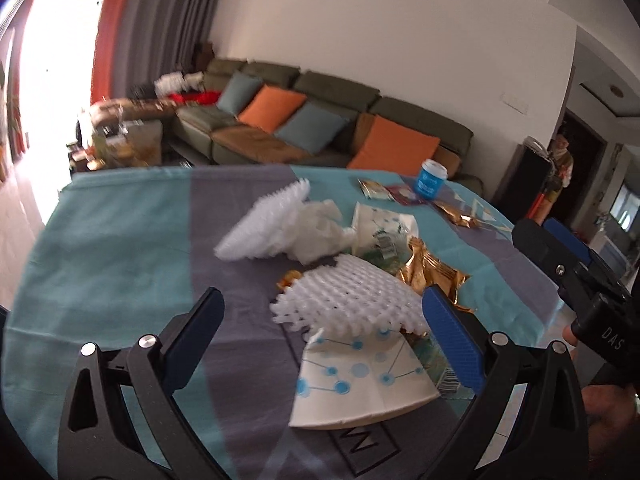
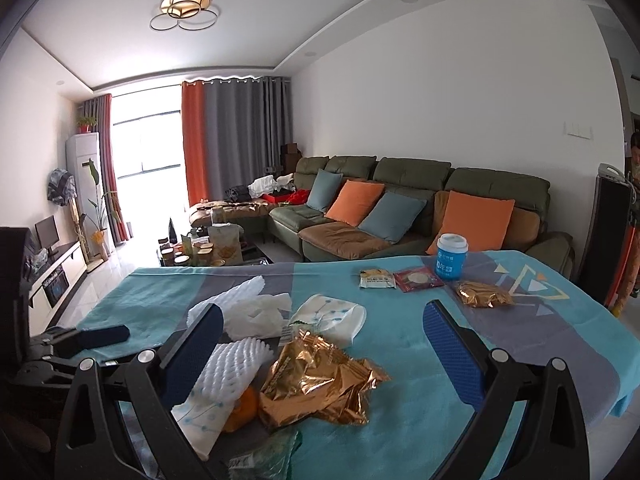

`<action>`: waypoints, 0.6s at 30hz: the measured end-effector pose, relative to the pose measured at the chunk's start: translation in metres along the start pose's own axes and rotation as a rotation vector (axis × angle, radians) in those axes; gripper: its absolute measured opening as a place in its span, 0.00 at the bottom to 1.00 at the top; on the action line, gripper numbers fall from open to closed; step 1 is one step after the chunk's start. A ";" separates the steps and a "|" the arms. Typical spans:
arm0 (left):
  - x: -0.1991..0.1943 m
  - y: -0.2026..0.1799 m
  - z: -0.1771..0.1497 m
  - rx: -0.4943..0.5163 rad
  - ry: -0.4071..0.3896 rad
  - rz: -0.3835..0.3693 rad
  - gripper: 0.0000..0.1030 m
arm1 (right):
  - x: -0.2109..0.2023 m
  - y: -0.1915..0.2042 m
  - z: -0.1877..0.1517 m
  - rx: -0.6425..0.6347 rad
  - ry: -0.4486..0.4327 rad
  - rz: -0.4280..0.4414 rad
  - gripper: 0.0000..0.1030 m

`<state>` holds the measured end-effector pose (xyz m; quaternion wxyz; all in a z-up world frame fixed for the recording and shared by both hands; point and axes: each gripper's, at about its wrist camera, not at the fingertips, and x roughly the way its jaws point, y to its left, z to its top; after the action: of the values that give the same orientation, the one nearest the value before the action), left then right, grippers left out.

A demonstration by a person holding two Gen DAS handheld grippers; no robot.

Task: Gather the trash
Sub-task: 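Grasp the white foam net with the left tool while the right tool grasps the clear plastic wrapper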

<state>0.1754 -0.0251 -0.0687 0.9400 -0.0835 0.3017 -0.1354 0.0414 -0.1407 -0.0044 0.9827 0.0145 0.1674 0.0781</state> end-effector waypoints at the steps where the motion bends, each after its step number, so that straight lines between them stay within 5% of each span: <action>1: 0.007 0.001 0.000 -0.009 0.014 -0.005 0.95 | 0.001 0.000 0.000 0.000 0.004 0.000 0.94; 5: 0.032 0.009 0.000 -0.070 0.080 -0.046 0.94 | 0.013 -0.002 -0.001 0.005 0.029 0.002 0.94; 9: 0.060 0.017 -0.002 -0.152 0.149 -0.089 0.79 | 0.021 -0.001 -0.001 0.002 0.046 0.008 0.94; 13: 0.065 0.018 -0.003 -0.165 0.156 -0.107 0.64 | 0.027 -0.002 -0.003 -0.001 0.072 0.014 0.94; 18: 0.060 0.016 0.000 -0.186 0.143 -0.131 0.64 | 0.027 0.003 -0.013 -0.021 0.118 0.047 0.94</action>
<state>0.2258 -0.0279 -0.1051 0.8934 -0.1800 0.3732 -0.1736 0.0619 -0.1333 -0.0257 0.9691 0.0036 0.2239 0.1035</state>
